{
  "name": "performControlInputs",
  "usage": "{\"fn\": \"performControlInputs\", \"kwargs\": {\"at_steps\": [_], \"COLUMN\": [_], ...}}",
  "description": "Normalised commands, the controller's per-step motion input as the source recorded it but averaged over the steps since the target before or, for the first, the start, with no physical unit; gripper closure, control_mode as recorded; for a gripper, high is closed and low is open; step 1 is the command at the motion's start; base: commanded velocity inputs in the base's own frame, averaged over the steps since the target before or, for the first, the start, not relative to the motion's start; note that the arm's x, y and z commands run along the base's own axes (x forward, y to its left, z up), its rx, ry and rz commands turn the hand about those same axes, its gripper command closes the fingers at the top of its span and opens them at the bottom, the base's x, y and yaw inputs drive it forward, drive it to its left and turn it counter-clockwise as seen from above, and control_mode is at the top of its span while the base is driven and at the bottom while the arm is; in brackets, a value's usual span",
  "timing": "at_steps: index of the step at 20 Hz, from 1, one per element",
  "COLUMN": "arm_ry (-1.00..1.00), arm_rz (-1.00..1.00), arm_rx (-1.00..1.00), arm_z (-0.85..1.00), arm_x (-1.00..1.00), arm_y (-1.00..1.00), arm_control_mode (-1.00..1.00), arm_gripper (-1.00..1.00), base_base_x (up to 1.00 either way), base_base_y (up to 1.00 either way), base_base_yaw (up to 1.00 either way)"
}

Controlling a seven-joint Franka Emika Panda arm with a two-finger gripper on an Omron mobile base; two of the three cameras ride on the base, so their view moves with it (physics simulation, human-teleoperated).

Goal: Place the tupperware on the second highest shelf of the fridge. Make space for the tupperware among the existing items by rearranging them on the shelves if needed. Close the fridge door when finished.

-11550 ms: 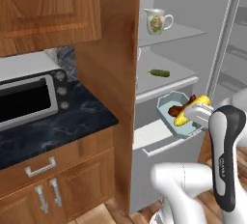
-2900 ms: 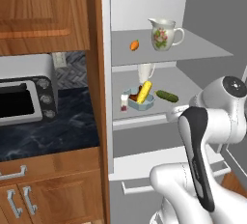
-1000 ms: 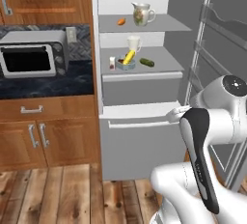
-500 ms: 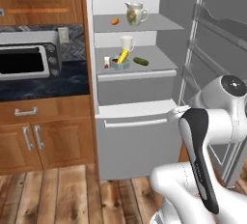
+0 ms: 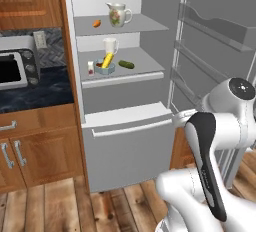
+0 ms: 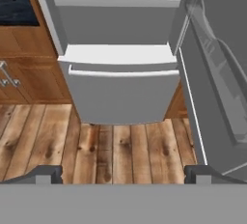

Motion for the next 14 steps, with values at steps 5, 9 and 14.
{"fn": "performControlInputs", "kwargs": {"at_steps": [5, 9, 14], "arm_ry": [-0.04, 0.00, 0.00], "arm_rz": [-0.05, 0.00, 0.00], "arm_rx": [0.00, 0.02, 0.03], "arm_z": [0.00, 0.00, 0.00], "arm_x": [0.00, 0.00, 0.00], "arm_y": [0.00, -0.16, -0.32], "arm_control_mode": [-1.00, -1.00, -1.00], "arm_gripper": [-1.00, -1.00, -1.00], "base_base_x": [0.00, 0.00, 0.00], "base_base_y": [0.00, 0.00, 0.00], "base_base_yaw": [0.00, 0.00, 0.00]}}
